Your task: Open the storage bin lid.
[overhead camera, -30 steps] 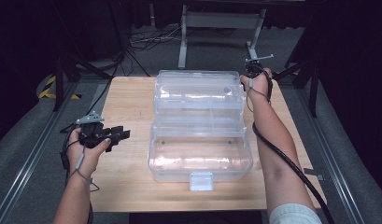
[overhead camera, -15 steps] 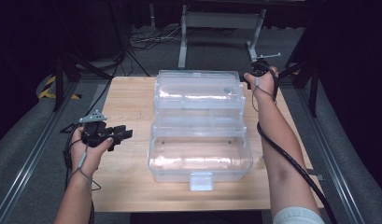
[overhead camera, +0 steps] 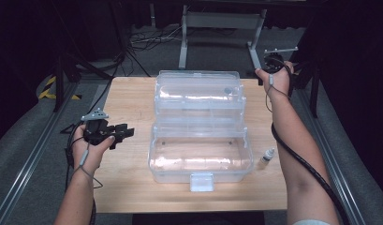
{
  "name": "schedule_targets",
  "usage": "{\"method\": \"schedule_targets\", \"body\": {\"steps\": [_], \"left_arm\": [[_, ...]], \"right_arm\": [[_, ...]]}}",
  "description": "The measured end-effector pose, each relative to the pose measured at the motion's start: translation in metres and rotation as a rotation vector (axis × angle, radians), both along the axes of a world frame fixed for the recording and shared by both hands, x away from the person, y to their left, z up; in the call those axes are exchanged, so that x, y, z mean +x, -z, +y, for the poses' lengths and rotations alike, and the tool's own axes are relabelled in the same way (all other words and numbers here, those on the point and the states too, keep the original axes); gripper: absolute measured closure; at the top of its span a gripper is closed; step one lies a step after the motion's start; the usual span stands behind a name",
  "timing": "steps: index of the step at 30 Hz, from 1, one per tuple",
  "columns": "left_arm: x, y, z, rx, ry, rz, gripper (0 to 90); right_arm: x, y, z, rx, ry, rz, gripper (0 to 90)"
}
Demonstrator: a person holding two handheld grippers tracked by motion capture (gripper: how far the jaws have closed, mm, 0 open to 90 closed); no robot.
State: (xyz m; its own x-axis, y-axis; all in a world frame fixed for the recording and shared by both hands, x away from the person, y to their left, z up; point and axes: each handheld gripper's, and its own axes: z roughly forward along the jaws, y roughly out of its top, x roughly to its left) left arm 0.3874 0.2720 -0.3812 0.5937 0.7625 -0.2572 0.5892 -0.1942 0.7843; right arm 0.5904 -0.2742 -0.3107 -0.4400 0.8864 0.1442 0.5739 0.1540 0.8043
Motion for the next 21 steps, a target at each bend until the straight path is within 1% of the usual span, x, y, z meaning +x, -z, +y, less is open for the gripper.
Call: {"method": "schedule_targets", "body": {"steps": [4,8,14,16,17,18,19,21], "left_arm": [[-0.001,0.001,0.001,0.002,-0.005,0.004,56.6],[-0.002,0.001,0.002,0.004,-0.012,0.008,56.6],[-0.005,0.000,0.003,0.008,-0.020,0.008,56.6],[-0.007,0.000,0.003,0.008,-0.021,0.009,56.6],[-0.007,0.000,0.003,0.008,-0.021,0.009,56.6],[-0.007,0.000,0.003,0.010,-0.021,0.009,56.6],[-0.008,0.000,0.003,0.011,-0.023,0.011,56.6],[-0.008,0.001,0.002,0.013,-0.026,0.016,56.5]], "right_arm": [[-0.014,-0.009,-0.008,0.008,-0.007,-0.024,61.6],[-0.029,-0.017,-0.018,0.003,-0.024,-0.047,60.5],[-0.051,-0.028,-0.030,-0.026,-0.047,-0.056,58.6],[-0.060,-0.032,-0.034,-0.026,-0.056,-0.066,58.3],[-0.066,-0.034,-0.036,-0.021,-0.064,-0.068,58.3],[-0.066,-0.034,-0.036,-0.021,-0.064,-0.068,58.3],[-0.069,-0.035,-0.037,-0.023,-0.069,-0.070,58.3],[-0.080,-0.037,-0.040,-0.031,-0.082,-0.074,58.1]]}}
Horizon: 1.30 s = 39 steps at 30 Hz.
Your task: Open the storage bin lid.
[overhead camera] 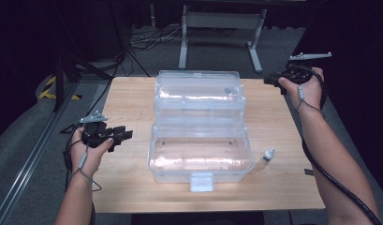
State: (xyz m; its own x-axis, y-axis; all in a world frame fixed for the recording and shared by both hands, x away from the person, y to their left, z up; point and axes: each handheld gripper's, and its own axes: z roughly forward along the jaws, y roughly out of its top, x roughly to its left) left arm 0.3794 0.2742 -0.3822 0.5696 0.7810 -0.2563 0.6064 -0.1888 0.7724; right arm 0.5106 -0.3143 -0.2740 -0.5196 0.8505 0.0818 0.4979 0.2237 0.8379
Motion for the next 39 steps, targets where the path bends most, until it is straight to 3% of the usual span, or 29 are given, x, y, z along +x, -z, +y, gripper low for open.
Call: {"method": "schedule_targets", "body": {"steps": [12,17,23,28,39], "left_arm": [[0.001,0.001,0.000,0.010,0.010,0.009,55.8],[0.001,0.000,0.001,0.014,0.022,0.017,54.8],[0.000,-0.002,0.006,0.007,0.021,0.020,53.8],[0.000,-0.001,0.007,0.055,0.025,0.054,52.2],[-0.001,0.000,0.009,0.107,0.007,0.111,48.7]], "right_arm": [[-0.042,-0.001,-0.012,0.007,-0.059,-0.001,55.9],[-0.057,0.001,-0.015,-0.028,-0.069,-0.011,54.9],[-0.073,0.004,-0.019,-0.019,-0.094,0.005,53.3],[-0.081,0.009,-0.020,-0.026,-0.112,0.030,52.4],[-0.090,0.022,-0.018,-0.071,-0.135,0.099,51.5]]}}
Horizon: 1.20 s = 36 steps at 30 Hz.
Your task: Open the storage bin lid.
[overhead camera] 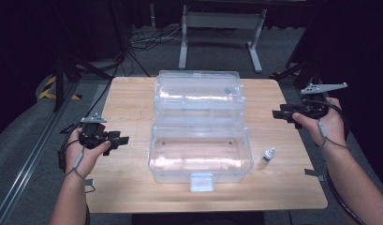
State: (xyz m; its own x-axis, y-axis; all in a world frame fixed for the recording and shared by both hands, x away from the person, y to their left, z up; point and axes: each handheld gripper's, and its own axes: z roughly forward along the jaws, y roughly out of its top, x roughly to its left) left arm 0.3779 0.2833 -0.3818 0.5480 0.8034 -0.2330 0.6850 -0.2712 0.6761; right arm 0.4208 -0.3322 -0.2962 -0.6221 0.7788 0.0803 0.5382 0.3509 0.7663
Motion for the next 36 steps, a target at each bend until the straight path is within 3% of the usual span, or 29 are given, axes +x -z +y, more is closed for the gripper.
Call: {"method": "schedule_targets", "body": {"steps": [5,10,17,26,36], "left_arm": [[0.000,0.000,0.000,0.022,-0.013,0.016,47.3],[0.001,-0.002,0.001,0.068,-0.040,0.064,46.4],[0.008,-0.001,0.000,0.109,-0.031,0.105,44.0],[0.009,0.001,-0.001,0.119,-0.019,0.130,42.8],[0.008,0.003,0.002,0.123,-0.016,0.138,42.3]], "right_arm": [[-0.001,0.006,0.001,-0.017,-0.002,0.023,51.4],[-0.002,0.014,0.001,-0.033,0.002,0.052,51.3],[-0.005,0.024,0.000,-0.081,0.012,0.104,50.1],[-0.005,0.036,0.000,-0.172,-0.004,0.199,49.6],[-0.003,0.049,0.011,-0.262,-0.076,0.299,47.7]]}}
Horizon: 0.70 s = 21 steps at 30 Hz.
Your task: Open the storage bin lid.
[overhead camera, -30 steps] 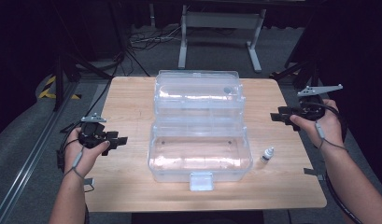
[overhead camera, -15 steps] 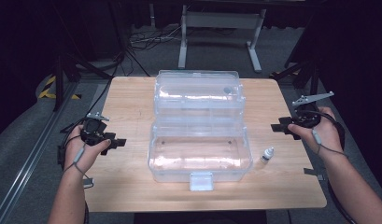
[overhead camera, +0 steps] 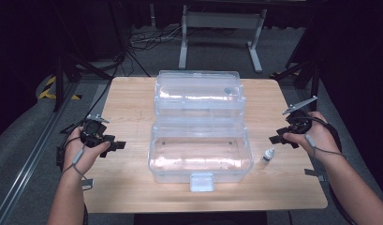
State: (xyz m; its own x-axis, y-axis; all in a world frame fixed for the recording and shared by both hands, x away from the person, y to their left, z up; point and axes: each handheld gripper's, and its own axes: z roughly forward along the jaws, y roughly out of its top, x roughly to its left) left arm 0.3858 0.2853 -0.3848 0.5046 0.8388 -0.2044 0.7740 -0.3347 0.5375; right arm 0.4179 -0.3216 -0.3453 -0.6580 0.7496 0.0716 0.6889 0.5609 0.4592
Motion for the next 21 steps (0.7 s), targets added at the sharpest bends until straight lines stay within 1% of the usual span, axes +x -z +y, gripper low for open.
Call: {"method": "schedule_targets", "body": {"steps": [8,10,11,12,13,14,15,16,17,18,21], "left_arm": [[-0.002,0.001,0.002,0.006,0.000,0.000,41.2],[-0.002,0.002,0.002,0.004,0.003,0.002,40.7],[-0.003,0.002,0.001,0.006,0.002,-0.001,40.6],[-0.003,0.002,0.001,0.006,0.002,-0.001,40.5],[-0.003,0.002,0.002,0.008,0.005,0.000,40.5],[-0.003,0.003,0.002,0.011,0.006,0.003,40.5],[-0.003,0.003,0.002,0.011,0.006,0.003,40.5],[-0.004,0.003,0.003,0.011,0.007,0.004,40.5],[-0.004,0.003,0.003,0.011,0.002,0.004,40.5],[-0.005,0.003,0.003,0.010,0.000,0.004,40.5],[-0.006,0.003,0.004,0.012,0.001,0.001,40.4]], "right_arm": [[0.002,0.006,0.005,-0.051,-0.082,0.052,45.9],[0.002,0.008,0.007,-0.076,-0.121,0.062,44.8],[0.002,0.009,0.008,-0.093,-0.150,0.063,44.6],[0.002,0.009,0.008,-0.093,-0.150,0.063,44.6],[0.003,0.012,0.011,-0.125,-0.208,0.072,43.0],[0.004,0.013,0.012,-0.144,-0.232,0.075,42.6],[0.004,0.013,0.012,-0.144,-0.232,0.075,42.6],[0.004,0.013,0.013,-0.155,-0.246,0.075,42.3],[0.005,0.015,0.014,-0.174,-0.269,0.076,42.0],[0.005,0.016,0.015,-0.184,-0.291,0.079,41.9],[0.007,0.020,0.017,-0.208,-0.328,0.095,41.8]]}}
